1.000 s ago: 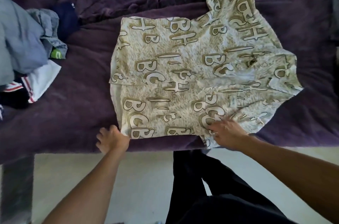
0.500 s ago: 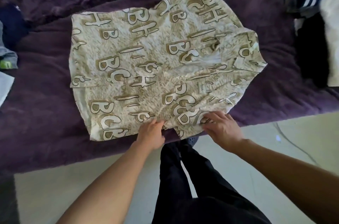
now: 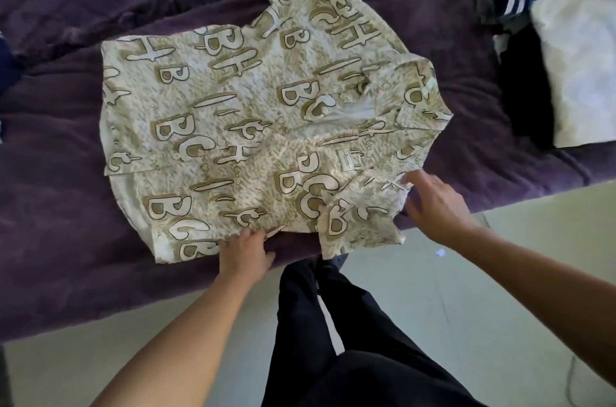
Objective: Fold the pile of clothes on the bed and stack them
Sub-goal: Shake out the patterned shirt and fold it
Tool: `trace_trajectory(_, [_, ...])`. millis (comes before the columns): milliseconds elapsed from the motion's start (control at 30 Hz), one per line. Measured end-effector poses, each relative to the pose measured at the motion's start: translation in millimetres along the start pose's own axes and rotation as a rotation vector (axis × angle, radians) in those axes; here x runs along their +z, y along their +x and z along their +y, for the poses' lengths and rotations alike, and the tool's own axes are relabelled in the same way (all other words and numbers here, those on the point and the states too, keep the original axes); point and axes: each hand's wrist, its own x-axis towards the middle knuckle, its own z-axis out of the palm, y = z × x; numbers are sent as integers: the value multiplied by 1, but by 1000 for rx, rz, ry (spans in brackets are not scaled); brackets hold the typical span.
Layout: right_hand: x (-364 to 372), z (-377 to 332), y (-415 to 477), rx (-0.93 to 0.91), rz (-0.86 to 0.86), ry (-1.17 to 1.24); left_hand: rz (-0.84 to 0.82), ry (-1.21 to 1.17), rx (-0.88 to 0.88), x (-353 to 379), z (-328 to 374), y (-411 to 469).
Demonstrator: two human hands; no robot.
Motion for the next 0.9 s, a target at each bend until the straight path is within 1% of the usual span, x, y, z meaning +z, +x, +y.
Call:
trace_trajectory(33, [10,1,3,-112,-107,-142,20,-12,9,3,-2,2])
trace_trajectory(100, [27,-1,9,-271,-218,-296,67,-50,20,8,-12,6])
trace_trajectory(167, [40,-5,16,-376,-266,-321,116,-75,-3,12,-27,9])
trace_trajectory(233, [45,-9,21,-429,-262,-217,147,-83,-55,13,-43,7])
trace_trajectory(300, [39,-14,24,-367,-202,-37,159,-108,-117,11,-57,4])
trace_trajectory(400, [15,-23,33,-170,-111,69,176,-113,-140,-2,-67,-3])
trace_trajectory(467, [-5,-33,46,-115,-67,136,246,-166,-113,-20,-72,-7])
trace_trajectory(533, [-25,-47,66,-89,-29,219,350,-276,-85,-46,-80,-7])
trace_trajectory(567, [-36,-56,80,-68,-20,256,399,-311,-82,-62,-86,-4])
trace_trajectory(633, [-56,-76,114,31,0,347,478,-322,-98,-100,-100,9])
trace_trajectory(700, [-76,-96,152,124,57,429,570,-327,-101,-144,-116,31])
trace_trajectory(833, [-105,-133,244,165,168,563,764,-287,-69,-232,-144,92])
trace_trajectory(900, [-113,-148,294,198,236,551,836,-257,-70,-270,-155,130])
